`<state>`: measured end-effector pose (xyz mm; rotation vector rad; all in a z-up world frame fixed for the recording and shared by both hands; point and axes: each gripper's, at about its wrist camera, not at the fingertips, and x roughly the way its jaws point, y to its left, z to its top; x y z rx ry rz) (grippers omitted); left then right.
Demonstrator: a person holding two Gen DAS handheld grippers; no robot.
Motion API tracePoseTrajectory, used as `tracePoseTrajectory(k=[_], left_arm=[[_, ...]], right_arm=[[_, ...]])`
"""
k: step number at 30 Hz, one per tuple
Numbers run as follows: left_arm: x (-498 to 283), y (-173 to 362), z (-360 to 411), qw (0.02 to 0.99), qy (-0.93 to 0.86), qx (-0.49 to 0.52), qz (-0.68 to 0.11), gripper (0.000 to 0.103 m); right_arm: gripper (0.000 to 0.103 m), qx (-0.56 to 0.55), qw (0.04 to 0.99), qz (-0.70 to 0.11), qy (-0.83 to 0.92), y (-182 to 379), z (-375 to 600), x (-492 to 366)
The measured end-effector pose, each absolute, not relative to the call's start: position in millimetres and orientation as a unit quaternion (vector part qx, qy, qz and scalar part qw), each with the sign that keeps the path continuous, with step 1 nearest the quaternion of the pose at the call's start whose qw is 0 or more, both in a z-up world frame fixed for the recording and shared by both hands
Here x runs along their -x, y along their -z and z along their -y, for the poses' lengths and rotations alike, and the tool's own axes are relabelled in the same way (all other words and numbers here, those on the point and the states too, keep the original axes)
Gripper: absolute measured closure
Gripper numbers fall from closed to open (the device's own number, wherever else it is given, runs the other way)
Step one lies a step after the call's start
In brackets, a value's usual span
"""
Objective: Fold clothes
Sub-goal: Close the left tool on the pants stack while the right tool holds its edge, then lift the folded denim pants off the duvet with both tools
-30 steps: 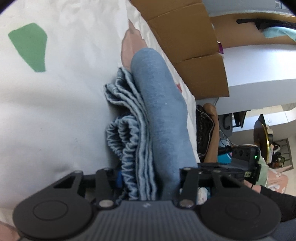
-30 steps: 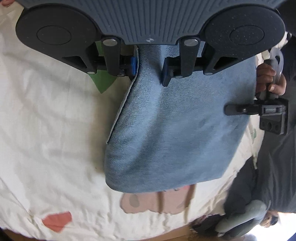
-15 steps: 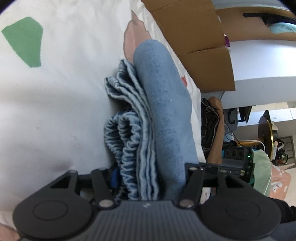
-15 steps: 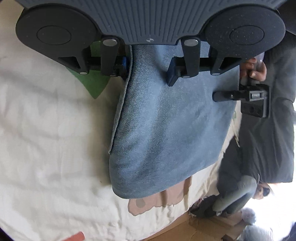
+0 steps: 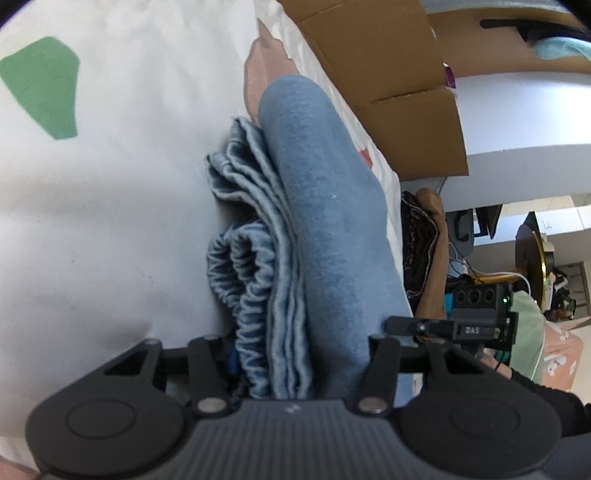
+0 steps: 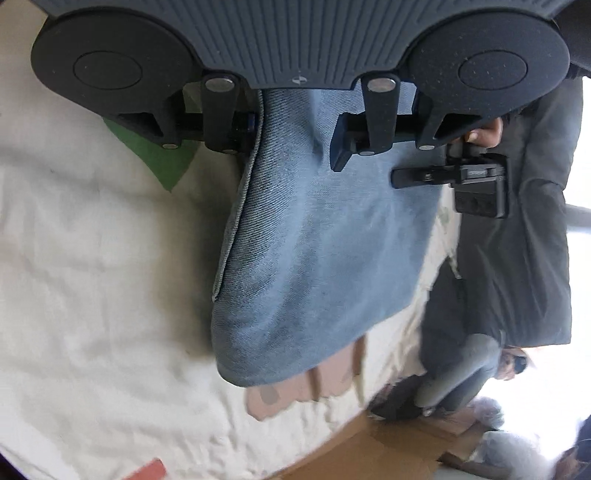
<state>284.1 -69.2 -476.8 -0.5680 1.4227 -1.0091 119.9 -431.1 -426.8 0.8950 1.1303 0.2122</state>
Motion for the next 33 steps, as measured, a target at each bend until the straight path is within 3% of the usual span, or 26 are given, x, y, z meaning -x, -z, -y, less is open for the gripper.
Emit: tracePoseTrajectory(k=[10, 19, 29, 33], left_arm=[[-283.2, 476.4, 67.2, 0.611, 0.438, 0.245, -0.613, 0.050], [-283.9, 476.7, 66.0, 0.610, 0.435, 0.247, -0.615, 0.050], [-280.5, 466.9, 71.6, 0.620, 0.424, 0.239, -0.615, 0.050], [-280.2, 464.4, 69.9, 0.623, 0.415, 0.241, -0.618, 0.052]], right_arm=[[0.057, -0.441, 0.734, -0.508, -0.094, 451.8, 425.9, -127.2], [0.069, -0.428, 0.737, -0.510, -0.117, 436.7, 427.8, -133.8], [0.064, -0.430, 0.733, -0.519, -0.097, 446.8, 423.3, -135.6], [0.071, -0.416, 0.742, -0.515, -0.103, 441.9, 421.2, -133.9]])
